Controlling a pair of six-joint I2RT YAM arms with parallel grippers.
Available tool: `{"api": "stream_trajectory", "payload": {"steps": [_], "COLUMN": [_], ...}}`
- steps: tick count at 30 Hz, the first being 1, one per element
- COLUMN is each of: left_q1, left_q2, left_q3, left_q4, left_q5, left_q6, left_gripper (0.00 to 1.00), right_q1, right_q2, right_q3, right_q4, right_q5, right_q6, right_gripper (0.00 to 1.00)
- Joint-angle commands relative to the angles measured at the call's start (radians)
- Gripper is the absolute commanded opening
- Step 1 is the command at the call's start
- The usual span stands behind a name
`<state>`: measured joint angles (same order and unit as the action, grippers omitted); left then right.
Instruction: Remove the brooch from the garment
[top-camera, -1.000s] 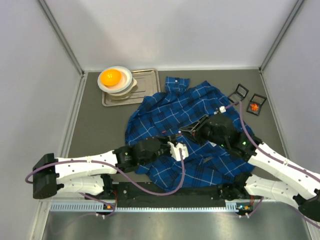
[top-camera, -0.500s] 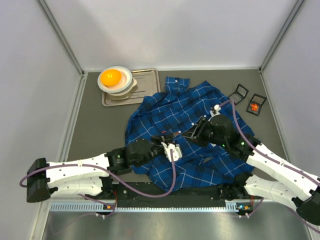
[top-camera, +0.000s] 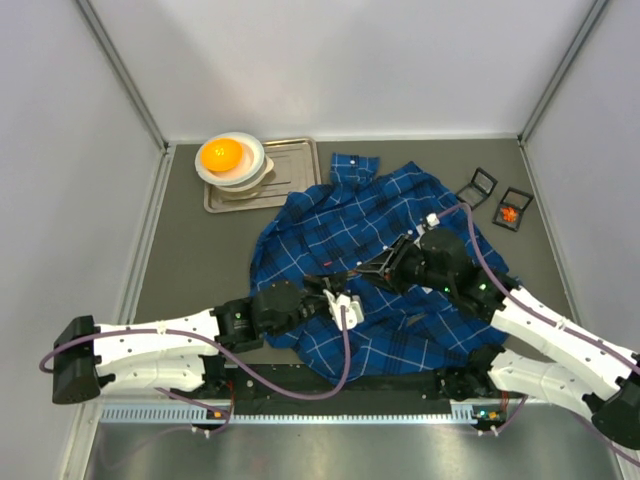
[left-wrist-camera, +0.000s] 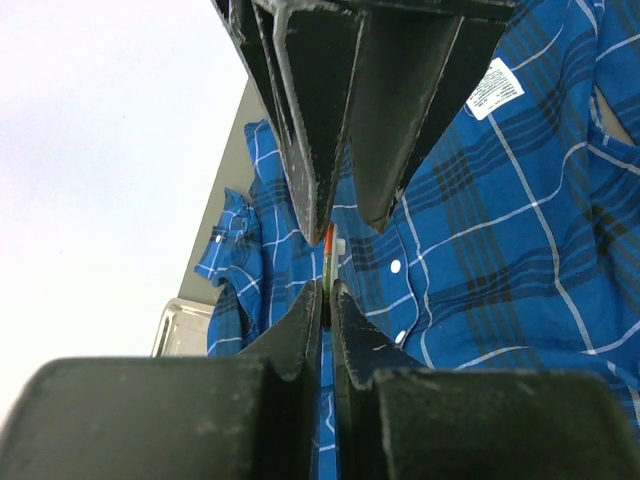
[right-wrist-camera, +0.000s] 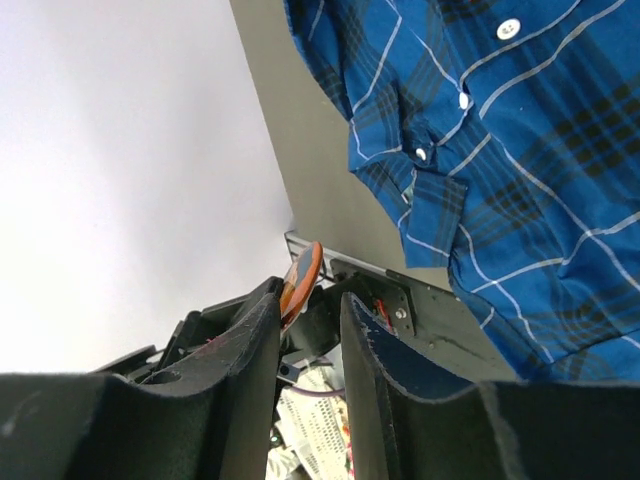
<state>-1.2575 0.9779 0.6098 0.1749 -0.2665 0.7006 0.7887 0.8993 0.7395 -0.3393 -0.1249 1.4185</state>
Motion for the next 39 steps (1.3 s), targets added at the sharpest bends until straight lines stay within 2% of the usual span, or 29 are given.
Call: {"api": "stream_trajectory", "payload": {"steps": [1,18,22,29,31,39], "left_q1": [-0.008,-0.031,-0.06,-0.095,-0.098,-0.114], "left_q2": [0.007,0.053,0.065,0.076,0.074,0.068], "left_q3": [0.001,-0.004,-0.007,-0.016,-0.016,-0.022], "left_q4": [0.078,0.101,0.101,0.107,0.109,0.107], "left_q5": [-0.02,-0.089,-0.111,-0.146,-0.149,-0.14], "left_q6": [0.031,0.086,0.103,0.131,0.131,0.138], "left_gripper": [0.0,0.0,0.0,0.0,0.0,0.0], "right_q1": [0.021,0.072,0.072,0.075,0.075,0.081], "right_q2": [0.007,0.003,0.001,-0.002,-0.002,-0.016], "right_q3": [0.009,-0.043,-0.049,-0.058,-0.061,-0.077], "right_q4": [0.066,0.1,0.109,0.111,0.111,0.111], "right_q5": [-0.027,0.031,0.048,0.08,0.084,0.122], "right_q6": [0.074,0.215,0.243,0.254,0.255,0.26], "right_gripper": [0.31,0.24,0.2,0.2,0.14,0.0]}}
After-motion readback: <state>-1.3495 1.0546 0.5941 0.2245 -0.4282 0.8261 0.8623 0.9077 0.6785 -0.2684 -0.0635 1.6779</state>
